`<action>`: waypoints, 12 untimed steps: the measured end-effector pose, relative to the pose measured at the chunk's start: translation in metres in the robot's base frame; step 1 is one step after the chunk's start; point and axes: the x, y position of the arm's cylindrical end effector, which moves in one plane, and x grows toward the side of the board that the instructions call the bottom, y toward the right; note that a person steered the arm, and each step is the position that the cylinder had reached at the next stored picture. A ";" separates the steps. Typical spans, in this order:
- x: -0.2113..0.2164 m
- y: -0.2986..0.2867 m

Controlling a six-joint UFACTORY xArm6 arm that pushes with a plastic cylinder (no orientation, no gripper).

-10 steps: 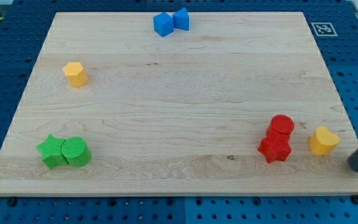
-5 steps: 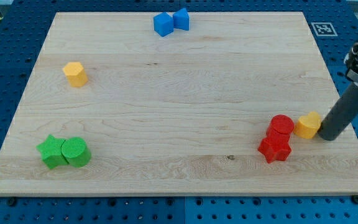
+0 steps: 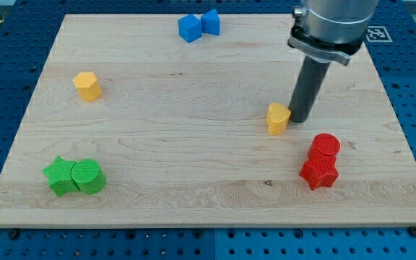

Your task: Move the yellow heart towards the top left

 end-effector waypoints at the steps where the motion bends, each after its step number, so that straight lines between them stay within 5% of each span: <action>1: 0.005 -0.005; 6: 0.025 -0.021; 12: -0.035 -0.195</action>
